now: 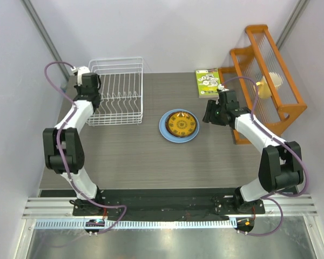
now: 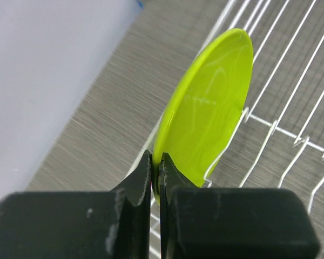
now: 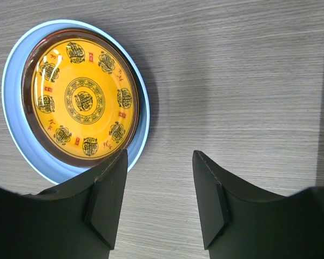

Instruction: Unload the plates from the dish rack

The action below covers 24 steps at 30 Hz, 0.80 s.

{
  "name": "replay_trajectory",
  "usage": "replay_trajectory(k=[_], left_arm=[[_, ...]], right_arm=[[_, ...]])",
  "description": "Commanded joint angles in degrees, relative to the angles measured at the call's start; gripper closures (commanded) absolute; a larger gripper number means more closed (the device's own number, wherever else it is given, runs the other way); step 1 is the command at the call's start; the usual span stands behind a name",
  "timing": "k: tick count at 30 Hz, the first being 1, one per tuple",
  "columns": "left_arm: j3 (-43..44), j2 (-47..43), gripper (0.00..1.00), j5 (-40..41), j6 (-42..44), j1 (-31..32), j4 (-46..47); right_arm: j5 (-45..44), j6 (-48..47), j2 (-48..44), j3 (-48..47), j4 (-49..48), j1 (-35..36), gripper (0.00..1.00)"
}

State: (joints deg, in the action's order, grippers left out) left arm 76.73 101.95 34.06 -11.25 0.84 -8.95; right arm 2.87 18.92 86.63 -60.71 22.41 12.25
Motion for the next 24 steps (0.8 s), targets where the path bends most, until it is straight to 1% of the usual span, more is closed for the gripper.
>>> replay_trajectory(k=[1,7,10,11,14,15,17,18,20,21,22,24], left_arm=[[1.05,-9.39,1.00,4.77,4.29,2.05,3.06],[-0.35,-17.48,1.00,5.66,6.85,4.34,2.54],[-1.40,-21.87,1.00,2.08,4.23,4.96,-0.62],[-2.45,-23.01,1.00,-3.51,1.86,4.96,-2.20],[-5.43,-26.88,1.00,-11.88,-4.81,4.87,-4.05],[-6.23,-27.59,1.00,-19.05,-6.84,4.96,-4.58],[-8.86,-28.82,1.00,-25.42,-9.92,4.96,-4.58],[-9.75,-28.83,1.00,-28.84,-13.50,4.96,-4.32],[-12.37,-28.83,1.00,-37.63,-15.99,5.05,-2.58],[-13.52,-28.74,1.00,-39.93,-18.70,5.13,-1.52],[-14.67,-28.48,1.00,-45.09,-20.03,5.31,-0.20],[-16.87,-27.51,1.00,-49.77,-22.05,5.92,3.05]], right_arm=[[-1.55,-0.64,-3.75,0.41,-0.71,0.23,0.42],[-1.56,-0.72,-4.72,-0.02,-0.71,0.23,0.42],[-0.42,-0.55,-4.37,-1.34,-0.70,0.23,0.41],[0.20,-0.46,-4.28,-1.87,-0.71,0.23,0.41],[3.44,-0.11,-3.58,-4.15,-1.06,0.14,0.40],[4.58,0.24,-3.49,-4.50,-1.93,0.23,0.40],[8.36,1.03,-3.14,-5.38,-2.98,0.23,0.39],[9.85,1.38,-3.13,-5.47,-4.38,0.23,0.39],[13.28,3.22,-3.22,-5.56,-6.06,0.23,0.39],[14.52,3.84,-3.22,-5.47,-8.07,0.23,0.39],[15.75,5.06,-3.22,-5.21,-8.96,0.23,0.38],[19.53,6.65,-3.22,-4.51,-12.37,0.23,0.38]])
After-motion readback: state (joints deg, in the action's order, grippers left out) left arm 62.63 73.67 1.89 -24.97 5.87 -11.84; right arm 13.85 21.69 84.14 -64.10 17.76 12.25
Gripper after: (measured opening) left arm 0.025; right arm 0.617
